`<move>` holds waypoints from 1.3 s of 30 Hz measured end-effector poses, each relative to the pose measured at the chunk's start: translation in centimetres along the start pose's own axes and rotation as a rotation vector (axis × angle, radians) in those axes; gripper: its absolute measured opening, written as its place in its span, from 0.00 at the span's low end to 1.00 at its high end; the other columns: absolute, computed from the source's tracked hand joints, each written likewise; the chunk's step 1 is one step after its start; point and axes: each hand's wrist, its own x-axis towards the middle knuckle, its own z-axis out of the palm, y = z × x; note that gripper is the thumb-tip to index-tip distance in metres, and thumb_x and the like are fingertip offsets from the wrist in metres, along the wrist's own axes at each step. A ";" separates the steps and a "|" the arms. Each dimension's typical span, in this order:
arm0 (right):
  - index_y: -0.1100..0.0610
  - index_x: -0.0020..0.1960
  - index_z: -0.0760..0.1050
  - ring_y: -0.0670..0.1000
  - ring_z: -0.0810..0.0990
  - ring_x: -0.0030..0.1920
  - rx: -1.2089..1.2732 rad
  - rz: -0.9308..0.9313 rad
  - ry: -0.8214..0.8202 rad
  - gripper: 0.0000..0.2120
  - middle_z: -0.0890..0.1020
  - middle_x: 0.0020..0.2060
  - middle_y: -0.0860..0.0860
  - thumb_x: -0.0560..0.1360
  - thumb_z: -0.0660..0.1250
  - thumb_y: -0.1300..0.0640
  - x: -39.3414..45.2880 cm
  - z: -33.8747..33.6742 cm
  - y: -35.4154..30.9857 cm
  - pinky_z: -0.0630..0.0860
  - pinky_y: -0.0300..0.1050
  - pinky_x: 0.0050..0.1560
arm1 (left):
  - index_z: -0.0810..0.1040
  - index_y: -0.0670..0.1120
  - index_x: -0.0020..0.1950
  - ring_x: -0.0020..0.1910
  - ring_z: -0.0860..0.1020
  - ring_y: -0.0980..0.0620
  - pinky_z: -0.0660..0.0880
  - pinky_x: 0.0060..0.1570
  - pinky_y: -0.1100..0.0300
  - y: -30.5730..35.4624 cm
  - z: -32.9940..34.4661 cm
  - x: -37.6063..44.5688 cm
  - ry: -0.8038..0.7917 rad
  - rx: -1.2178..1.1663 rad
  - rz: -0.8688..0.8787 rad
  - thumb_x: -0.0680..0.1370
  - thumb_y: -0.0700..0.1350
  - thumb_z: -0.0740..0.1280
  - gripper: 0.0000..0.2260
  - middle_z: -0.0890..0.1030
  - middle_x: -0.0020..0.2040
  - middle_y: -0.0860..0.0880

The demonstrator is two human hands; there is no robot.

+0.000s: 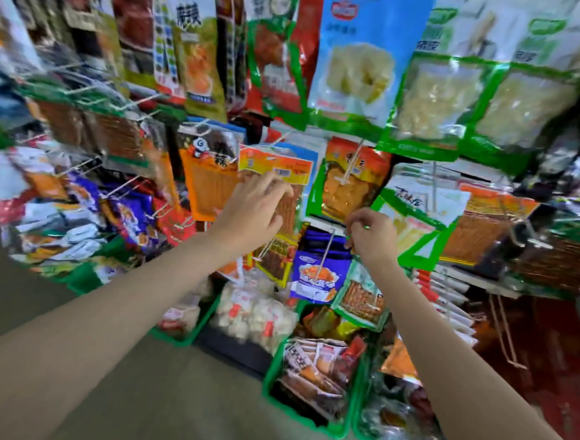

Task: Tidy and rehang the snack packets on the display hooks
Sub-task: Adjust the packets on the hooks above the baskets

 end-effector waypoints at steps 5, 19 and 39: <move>0.58 0.44 0.73 0.47 0.77 0.24 0.050 0.111 -0.021 0.10 0.78 0.36 0.54 0.76 0.55 0.68 1.3 2.2 0.7 0.73 0.39 0.24 | 0.70 0.44 0.63 0.63 0.67 0.47 0.62 0.58 0.53 -3.3 1.7 0.2 -0.115 -0.011 -0.062 0.75 0.38 0.61 0.16 0.68 0.62 0.46; 0.56 0.70 0.60 0.53 0.80 0.36 0.427 0.456 -0.284 0.26 0.73 0.58 0.54 0.76 0.64 0.65 9.9 9.0 -1.7 0.78 0.43 0.31 | 0.66 0.42 0.67 0.56 0.72 0.45 0.70 0.55 0.50 -12.1 2.4 5.6 -0.123 -0.034 -0.209 0.76 0.37 0.60 0.19 0.64 0.67 0.45; 0.58 0.60 0.76 0.60 0.82 0.42 -0.422 0.109 0.228 0.15 0.82 0.46 0.61 0.78 0.55 0.62 9.0 12.8 -6.4 0.76 0.47 0.37 | 0.60 0.50 0.71 0.42 0.78 0.48 0.74 0.36 0.54 -19.0 1.2 8.6 -0.509 -0.224 0.046 0.79 0.41 0.59 0.21 0.62 0.71 0.51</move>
